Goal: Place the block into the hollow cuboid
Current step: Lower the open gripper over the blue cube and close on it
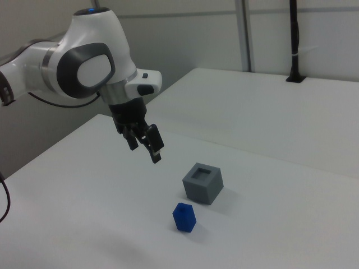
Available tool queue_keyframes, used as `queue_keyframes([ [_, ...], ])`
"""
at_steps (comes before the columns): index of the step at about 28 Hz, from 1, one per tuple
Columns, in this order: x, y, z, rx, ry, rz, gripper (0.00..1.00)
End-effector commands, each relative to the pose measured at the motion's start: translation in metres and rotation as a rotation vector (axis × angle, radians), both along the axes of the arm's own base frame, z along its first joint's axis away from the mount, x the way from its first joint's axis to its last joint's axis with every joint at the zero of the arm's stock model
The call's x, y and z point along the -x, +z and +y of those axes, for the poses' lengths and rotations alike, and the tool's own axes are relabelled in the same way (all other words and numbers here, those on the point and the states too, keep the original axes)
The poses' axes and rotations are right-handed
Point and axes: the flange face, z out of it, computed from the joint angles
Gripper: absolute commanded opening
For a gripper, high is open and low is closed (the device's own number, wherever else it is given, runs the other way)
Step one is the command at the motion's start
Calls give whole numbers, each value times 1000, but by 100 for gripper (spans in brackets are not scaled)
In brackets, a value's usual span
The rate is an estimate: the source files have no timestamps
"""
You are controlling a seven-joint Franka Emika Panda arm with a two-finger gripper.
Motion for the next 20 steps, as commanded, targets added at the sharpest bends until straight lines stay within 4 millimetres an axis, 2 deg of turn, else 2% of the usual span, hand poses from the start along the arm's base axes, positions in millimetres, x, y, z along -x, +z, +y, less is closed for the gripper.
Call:
queue_keyframes([
  [1, -17, -24, -3, -8, 15, 33, 100],
  [6, -31, -48, 2, -2, 161, 61, 100],
  [12, -41, -94, 6, 6, 241, 72, 100],
  [14, -43, -118, 5, 6, 303, 75, 100],
  [16, -45, -129, 6, 7, 314, 72, 100],
  [20, -55, -162, 7, 9, 322, 102, 100],
])
